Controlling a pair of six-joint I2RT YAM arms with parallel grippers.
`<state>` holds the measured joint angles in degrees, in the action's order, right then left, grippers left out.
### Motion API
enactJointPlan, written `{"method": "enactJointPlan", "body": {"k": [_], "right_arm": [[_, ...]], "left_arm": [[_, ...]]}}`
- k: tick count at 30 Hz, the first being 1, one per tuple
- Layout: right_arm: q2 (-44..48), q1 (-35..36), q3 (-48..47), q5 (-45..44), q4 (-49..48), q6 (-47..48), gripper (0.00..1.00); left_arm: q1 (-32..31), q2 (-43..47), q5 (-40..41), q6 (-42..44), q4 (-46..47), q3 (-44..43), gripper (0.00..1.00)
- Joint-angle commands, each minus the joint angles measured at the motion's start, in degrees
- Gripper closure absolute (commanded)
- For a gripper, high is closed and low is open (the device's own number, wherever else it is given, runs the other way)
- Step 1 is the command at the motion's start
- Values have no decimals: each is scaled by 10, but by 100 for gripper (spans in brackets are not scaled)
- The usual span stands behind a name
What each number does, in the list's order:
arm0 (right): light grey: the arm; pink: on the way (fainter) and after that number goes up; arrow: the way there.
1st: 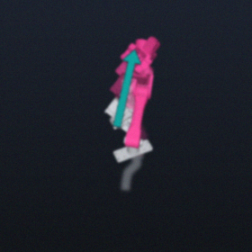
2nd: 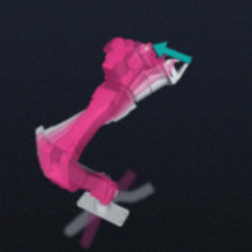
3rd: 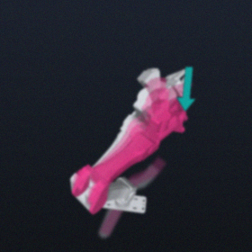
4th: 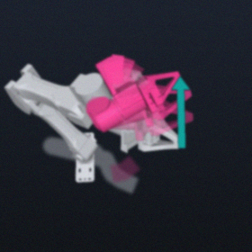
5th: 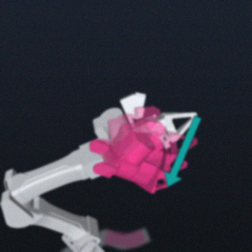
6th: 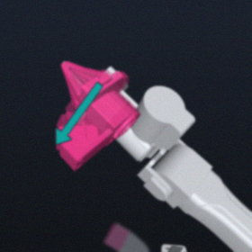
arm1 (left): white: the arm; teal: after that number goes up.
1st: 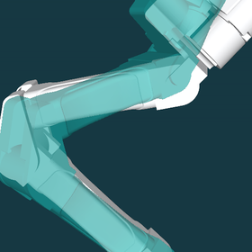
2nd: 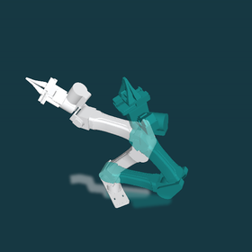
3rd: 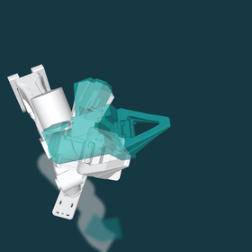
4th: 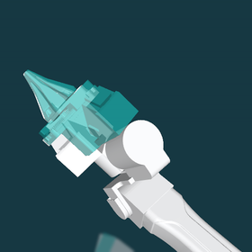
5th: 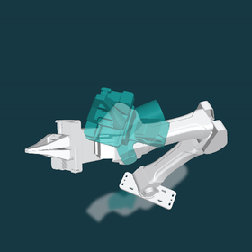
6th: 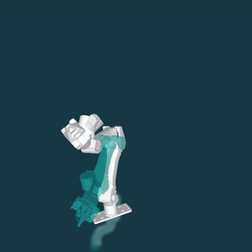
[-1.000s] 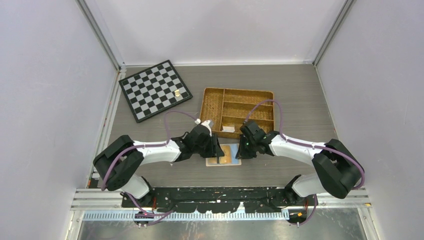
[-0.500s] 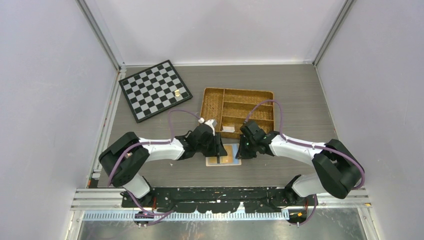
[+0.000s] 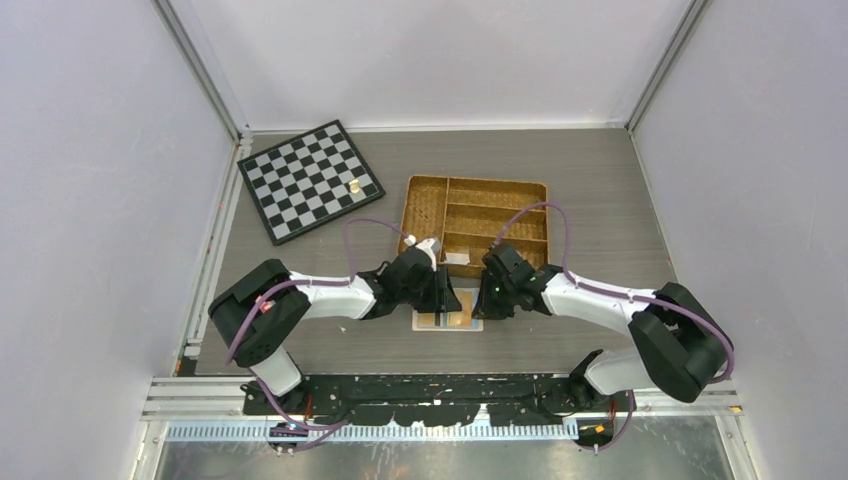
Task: Put the credit cards into the card holder
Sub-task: Insert the credit card into the card holder.
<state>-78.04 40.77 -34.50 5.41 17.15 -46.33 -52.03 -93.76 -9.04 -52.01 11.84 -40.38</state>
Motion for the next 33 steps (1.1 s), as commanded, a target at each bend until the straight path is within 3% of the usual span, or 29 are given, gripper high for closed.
{"method": "enactJointPlan", "body": {"k": [1, 7, 11, 15, 21, 33], "right_arm": [[22, 4, 14, -19, 12, -16, 80], [94, 4, 23, -51, 34, -38, 58], [121, 4, 36, -52, 33, -54, 54], [117, 4, 47, -41, 20, -65, 66], [103, 4, 58, -33, 4, -75, 69], [93, 4, 67, -11, -30, -86, 94]], "left_arm": [[-19, -22, -12, 1, 19, -14, 56], [-25, -10, 5, -13, 13, -6, 56], [-25, -11, 7, -16, 10, -5, 57], [-25, -12, 6, -18, 11, -5, 56], [-25, -12, 3, -19, 13, -5, 56], [-25, -22, -12, -22, 31, -7, 56]]}}
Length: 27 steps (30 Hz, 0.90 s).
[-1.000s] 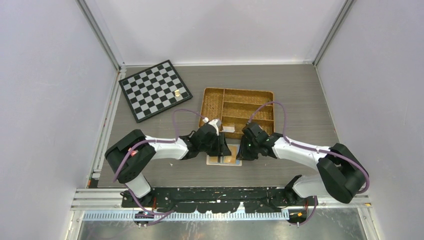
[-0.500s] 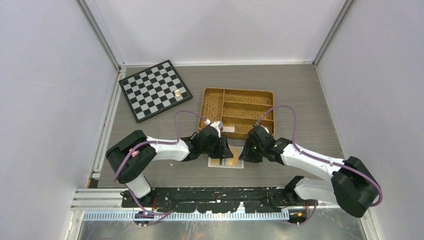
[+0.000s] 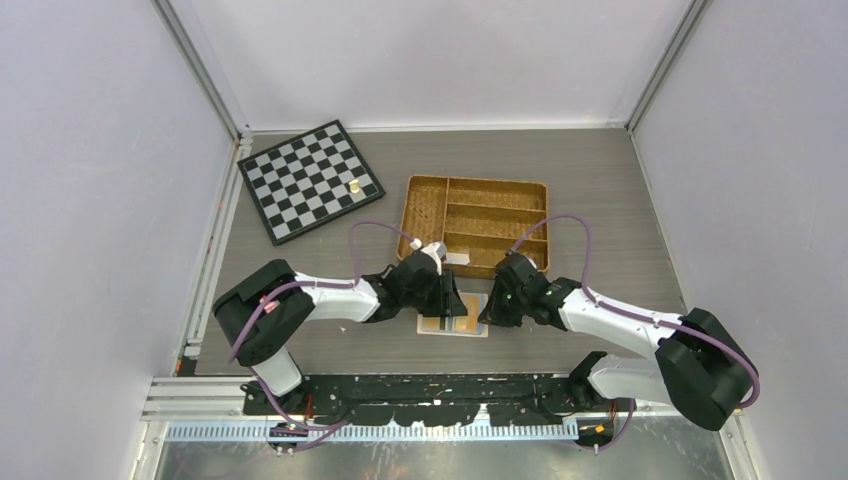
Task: Put the credit cards into the card holder
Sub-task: Insert the credit card into the card holder.
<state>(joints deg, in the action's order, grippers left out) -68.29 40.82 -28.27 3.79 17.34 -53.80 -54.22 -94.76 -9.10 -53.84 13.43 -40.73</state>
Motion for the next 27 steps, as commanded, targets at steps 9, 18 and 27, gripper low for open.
{"method": "enactJointPlan", "body": {"k": [9, 18, 27], "right_arm": [[-6, 3, 4, 10, -35, -15, 96], [19, 3, -2, -8, -5, -14, 80], [35, 3, -4, -17, 16, -14, 78]], "left_arm": [[-14, -17, -31, -10, 50, -6, 56], [-19, -21, -23, -15, 43, -9, 56], [-19, -21, -21, -18, 42, -7, 56]]}}
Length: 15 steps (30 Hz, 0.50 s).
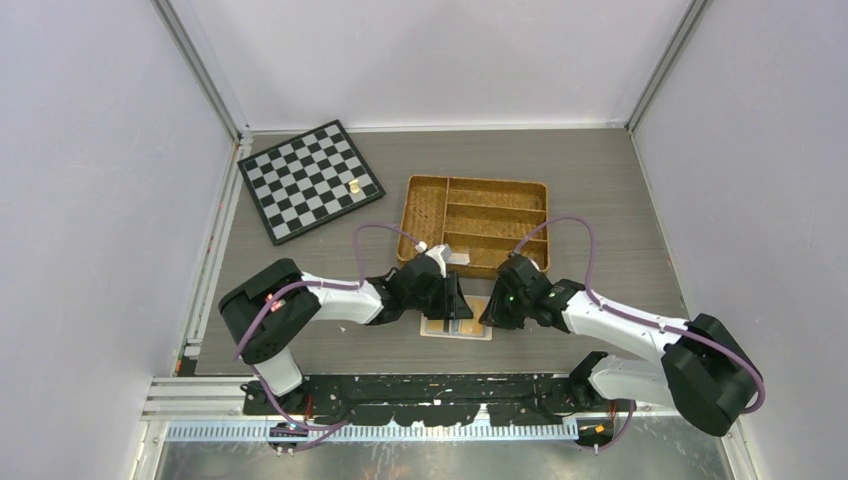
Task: Put the credit cards into the card holder
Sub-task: Insert the credit card into the card holder.
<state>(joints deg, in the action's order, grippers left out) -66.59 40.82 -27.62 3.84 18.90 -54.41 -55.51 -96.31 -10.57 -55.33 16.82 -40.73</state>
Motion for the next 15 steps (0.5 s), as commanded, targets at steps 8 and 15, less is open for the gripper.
{"method": "enactJointPlan", "body": {"k": [8, 15], "right_arm": [[20, 3, -19, -28, 23, -1, 73], [27, 3, -18, -22, 22, -2, 79]], "left_arm": [[-7, -1, -3, -1, 5, -4, 56], [-7, -1, -4, -1, 6, -4, 56]]}}
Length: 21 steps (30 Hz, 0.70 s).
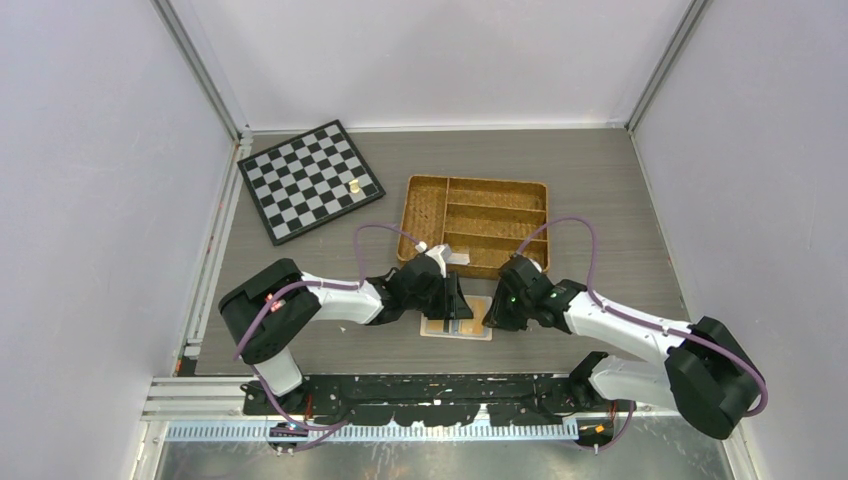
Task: Put the credit cards into the card holder
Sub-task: Insert the credit card into the card holder.
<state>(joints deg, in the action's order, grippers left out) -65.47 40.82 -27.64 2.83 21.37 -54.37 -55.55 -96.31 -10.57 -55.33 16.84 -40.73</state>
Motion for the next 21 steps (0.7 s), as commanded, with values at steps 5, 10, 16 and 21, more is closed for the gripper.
{"method": "enactJointPlan", "body": {"k": [5, 10, 16, 21], "right_arm": [[16, 3, -17, -6, -11, -4, 81], [13, 4, -17, 2, -18, -4, 91], [35, 4, -26, 12, -11, -4, 100], [58, 4, -41, -11, 28, 3, 100]], "left_arm": [[-6, -2, -4, -1, 5, -3, 56], [-6, -2, -5, -1, 6, -3, 56], [-6, 5, -5, 9, 0, -7, 56], [-6, 49, 2, 46, -57, -27, 49]]}}
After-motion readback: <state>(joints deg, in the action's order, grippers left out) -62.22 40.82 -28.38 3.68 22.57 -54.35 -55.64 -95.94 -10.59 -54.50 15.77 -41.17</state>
